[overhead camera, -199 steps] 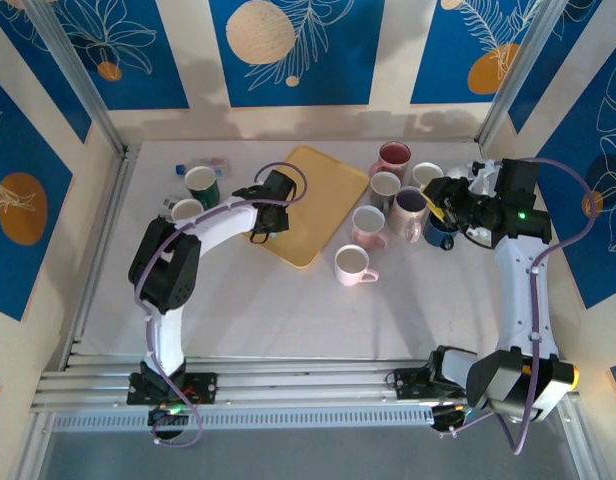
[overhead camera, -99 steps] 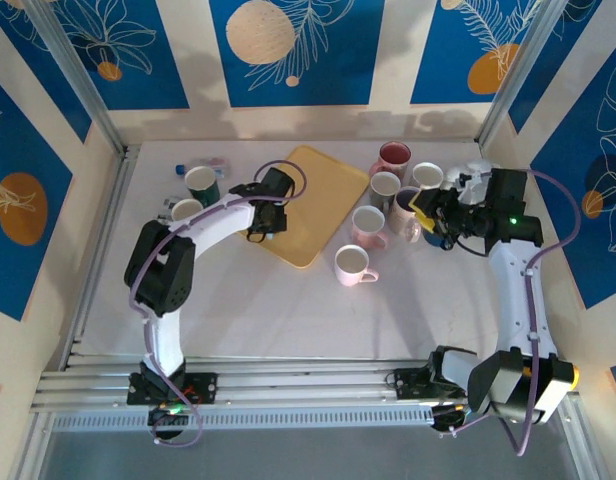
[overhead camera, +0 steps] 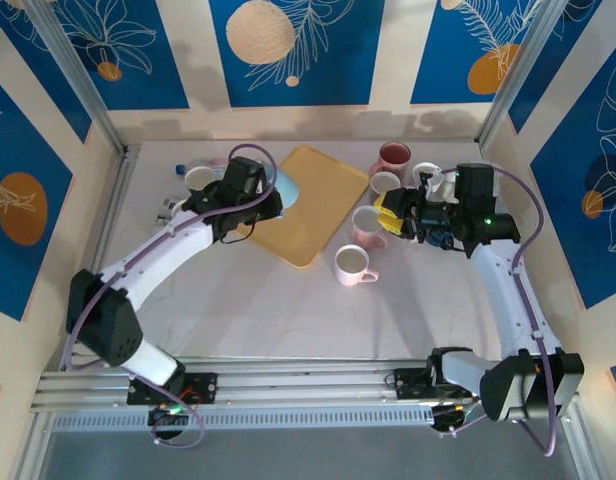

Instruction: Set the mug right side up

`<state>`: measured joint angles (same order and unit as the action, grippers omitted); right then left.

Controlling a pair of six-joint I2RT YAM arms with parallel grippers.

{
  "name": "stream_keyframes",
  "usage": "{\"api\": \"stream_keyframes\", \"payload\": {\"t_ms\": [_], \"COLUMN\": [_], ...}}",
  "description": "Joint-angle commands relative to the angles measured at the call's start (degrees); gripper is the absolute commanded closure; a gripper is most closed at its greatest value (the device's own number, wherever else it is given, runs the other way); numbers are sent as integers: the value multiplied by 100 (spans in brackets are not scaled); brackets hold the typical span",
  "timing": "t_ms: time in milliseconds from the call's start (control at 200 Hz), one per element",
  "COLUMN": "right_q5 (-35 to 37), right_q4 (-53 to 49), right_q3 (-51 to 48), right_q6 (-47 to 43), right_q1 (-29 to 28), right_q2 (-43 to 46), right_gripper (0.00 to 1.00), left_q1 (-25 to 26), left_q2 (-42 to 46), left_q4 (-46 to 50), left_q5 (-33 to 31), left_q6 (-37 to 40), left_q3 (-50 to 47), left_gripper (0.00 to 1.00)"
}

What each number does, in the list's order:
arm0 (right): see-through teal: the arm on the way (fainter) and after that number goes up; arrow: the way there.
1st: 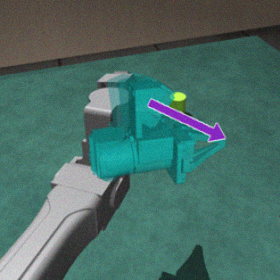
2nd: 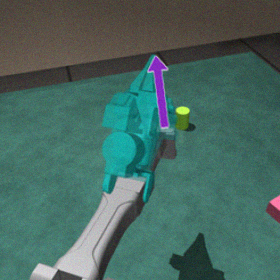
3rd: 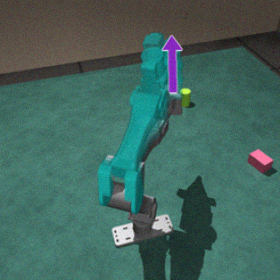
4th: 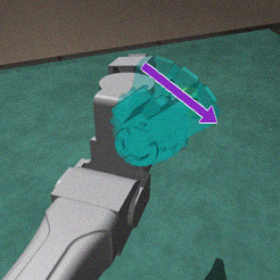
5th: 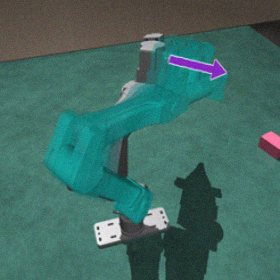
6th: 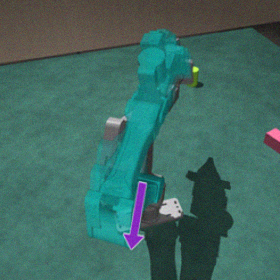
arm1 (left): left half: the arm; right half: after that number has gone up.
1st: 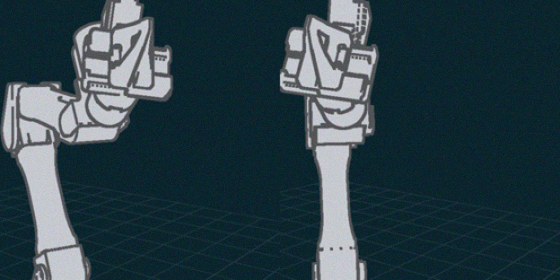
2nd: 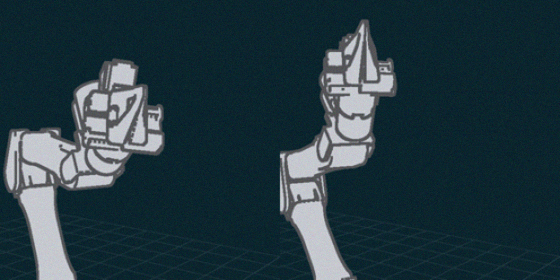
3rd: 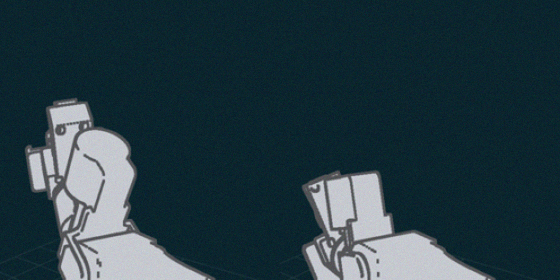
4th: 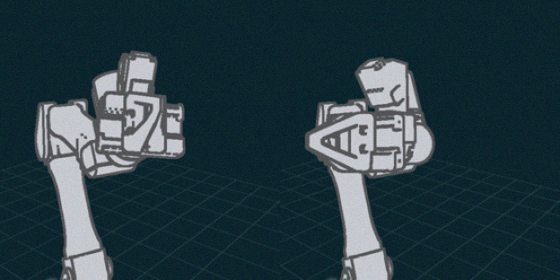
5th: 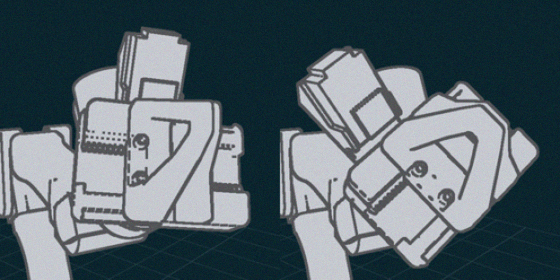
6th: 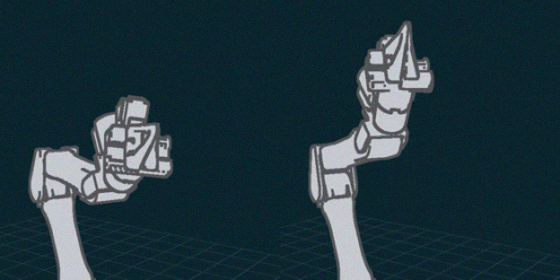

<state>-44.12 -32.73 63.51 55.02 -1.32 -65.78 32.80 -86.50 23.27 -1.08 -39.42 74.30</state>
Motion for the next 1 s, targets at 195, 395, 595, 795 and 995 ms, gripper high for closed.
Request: {"api": "stream_keyframes", "payload": {"t_ms": [195,395,595,795,995], "right_q5": [-687,-274,617,1458,1857], "right_q4": [1970,3475,4524,5176,5525], "right_q3": [-572,-1131,-1407,-1325,-1024], "right_q6": [1926,3105,3873,4126,3955], "right_q1": [-466,-908,-1432,-1999,-2317], "right_q2": [153,122,-20,-314,-714], "right_gripper": [56,54,53,51,50], "left_q1": [-23,-10,72,139,206], "left_q2": [1037,1245,1350,1415,1637], "left_q4": [-3090,-4271,-5091,-5376,-5250], "left_q5": [1022,1401,1579,1714,1725], "left_q6": [-1590,-2457,-2986,-3148,-3163], "left_q3": [-1132,-1559,-1759,-1764,-1782], "left_gripper": [100,100,100,100,100]}}
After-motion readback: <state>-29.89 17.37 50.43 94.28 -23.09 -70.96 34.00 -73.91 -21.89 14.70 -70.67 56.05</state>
